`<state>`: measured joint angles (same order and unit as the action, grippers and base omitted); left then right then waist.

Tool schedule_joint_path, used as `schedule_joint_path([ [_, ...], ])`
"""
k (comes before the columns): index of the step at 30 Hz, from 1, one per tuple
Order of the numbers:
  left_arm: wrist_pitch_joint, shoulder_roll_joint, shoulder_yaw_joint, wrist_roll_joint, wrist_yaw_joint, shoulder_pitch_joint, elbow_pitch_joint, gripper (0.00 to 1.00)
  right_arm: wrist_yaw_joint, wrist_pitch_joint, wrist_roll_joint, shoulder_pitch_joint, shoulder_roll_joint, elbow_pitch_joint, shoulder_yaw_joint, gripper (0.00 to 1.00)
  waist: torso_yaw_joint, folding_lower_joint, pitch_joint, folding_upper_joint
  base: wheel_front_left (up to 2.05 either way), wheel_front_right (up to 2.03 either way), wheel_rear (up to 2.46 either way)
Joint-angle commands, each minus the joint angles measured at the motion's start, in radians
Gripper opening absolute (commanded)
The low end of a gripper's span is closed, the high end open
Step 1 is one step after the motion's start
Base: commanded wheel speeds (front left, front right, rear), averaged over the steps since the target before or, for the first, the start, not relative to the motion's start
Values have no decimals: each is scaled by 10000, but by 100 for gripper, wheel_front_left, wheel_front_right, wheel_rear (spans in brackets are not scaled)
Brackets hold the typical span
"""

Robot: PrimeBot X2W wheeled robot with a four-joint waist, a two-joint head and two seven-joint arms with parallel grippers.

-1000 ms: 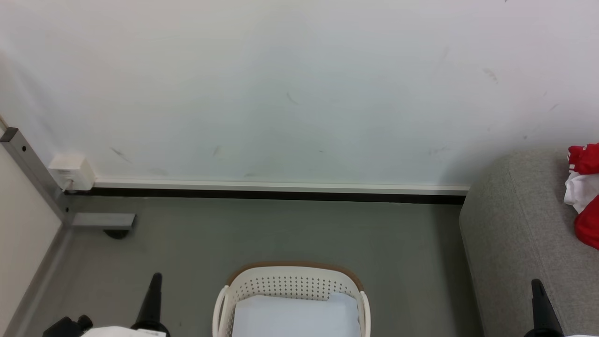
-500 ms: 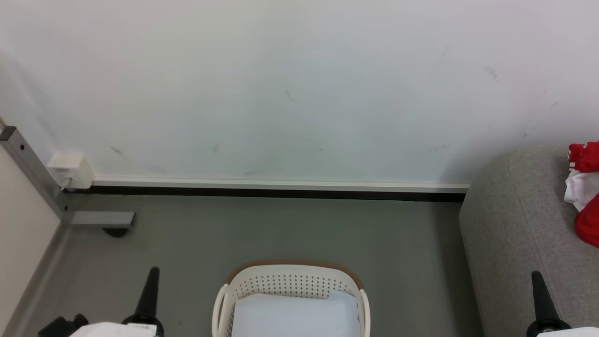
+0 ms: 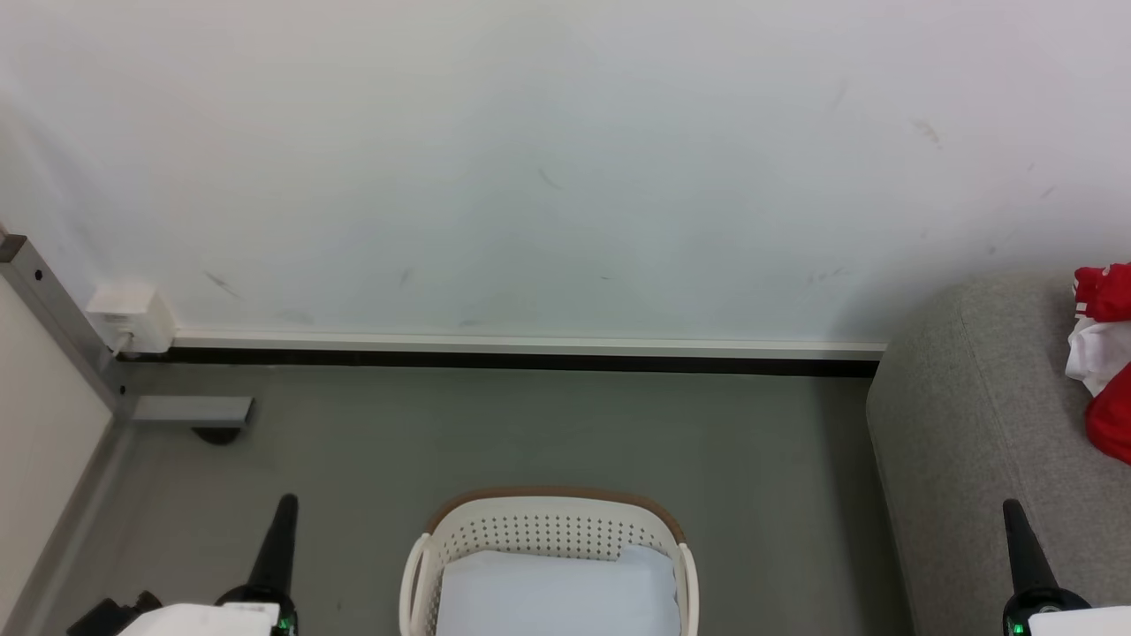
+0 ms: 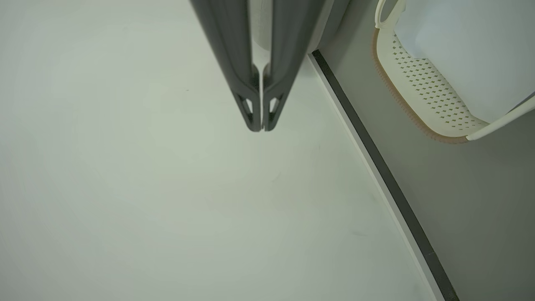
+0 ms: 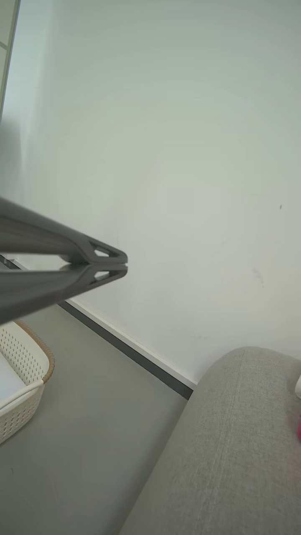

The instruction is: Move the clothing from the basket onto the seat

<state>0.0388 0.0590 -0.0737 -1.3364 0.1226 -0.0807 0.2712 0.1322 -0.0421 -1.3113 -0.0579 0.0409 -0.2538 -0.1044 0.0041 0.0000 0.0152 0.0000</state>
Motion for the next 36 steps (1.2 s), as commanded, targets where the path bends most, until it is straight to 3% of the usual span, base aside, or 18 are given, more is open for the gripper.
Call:
schedule_joint_path([
  [1,63,31,-74,-238,39,-170,-110,0,-19,-38,-224,-158,126,108,-39,0,-1,0,-6,0,0,0,0],
  [36,756,-75,-421,-2689,107,-316,-275,0,-26,-719,-2943,-554,135,119,-116,0,-38,0,-172,0,0,0,0],
])
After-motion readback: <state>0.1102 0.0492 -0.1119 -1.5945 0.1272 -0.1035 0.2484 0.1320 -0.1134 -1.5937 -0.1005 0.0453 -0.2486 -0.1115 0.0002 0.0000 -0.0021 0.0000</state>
